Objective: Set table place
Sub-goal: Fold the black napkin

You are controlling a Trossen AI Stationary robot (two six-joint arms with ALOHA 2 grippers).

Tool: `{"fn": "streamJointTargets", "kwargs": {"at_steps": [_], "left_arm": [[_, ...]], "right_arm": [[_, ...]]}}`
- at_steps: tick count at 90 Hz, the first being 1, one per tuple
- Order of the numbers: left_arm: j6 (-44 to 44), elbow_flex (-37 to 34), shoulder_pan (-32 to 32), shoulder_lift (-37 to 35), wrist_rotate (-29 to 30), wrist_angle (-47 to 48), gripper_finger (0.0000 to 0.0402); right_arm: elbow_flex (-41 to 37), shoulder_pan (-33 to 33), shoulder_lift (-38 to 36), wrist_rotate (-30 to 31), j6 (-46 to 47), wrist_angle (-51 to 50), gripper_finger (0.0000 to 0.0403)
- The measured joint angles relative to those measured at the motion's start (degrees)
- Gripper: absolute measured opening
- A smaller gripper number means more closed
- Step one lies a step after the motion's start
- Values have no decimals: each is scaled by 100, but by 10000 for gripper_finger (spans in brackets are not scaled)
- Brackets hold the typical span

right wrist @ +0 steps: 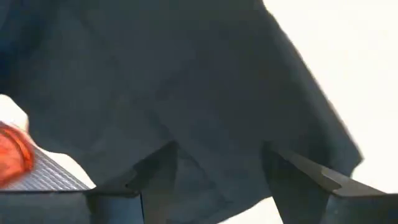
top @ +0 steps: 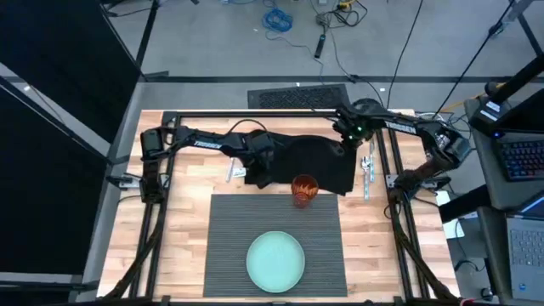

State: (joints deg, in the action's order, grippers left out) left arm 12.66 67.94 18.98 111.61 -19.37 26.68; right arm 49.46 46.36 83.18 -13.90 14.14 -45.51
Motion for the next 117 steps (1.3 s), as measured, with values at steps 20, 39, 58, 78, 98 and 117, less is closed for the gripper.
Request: {"fn": "streamJointTargets", "kwargs": {"at_steps": [20,39,58,78,98,117], "left_arm": [[-15,0,17,0,-9,-83,0],[-102,0,17,0,-110,-48,0],[-98,0,17,0,-139,-27,0],[40,2,15,0,-147,-14,0],[46,2,15,0,-149,-17,0],[46,2,15,0,-149,-20,0]], "right_arm": [[-686,21,-627,25,530,411,215],[-1081,24,-1017,333,734,426,215],[-1244,179,-1115,653,784,625,215],[-1244,283,-1117,823,763,474,215],[-1244,392,-1115,957,757,614,215],[-1244,487,-1021,952,737,781,215]]}}
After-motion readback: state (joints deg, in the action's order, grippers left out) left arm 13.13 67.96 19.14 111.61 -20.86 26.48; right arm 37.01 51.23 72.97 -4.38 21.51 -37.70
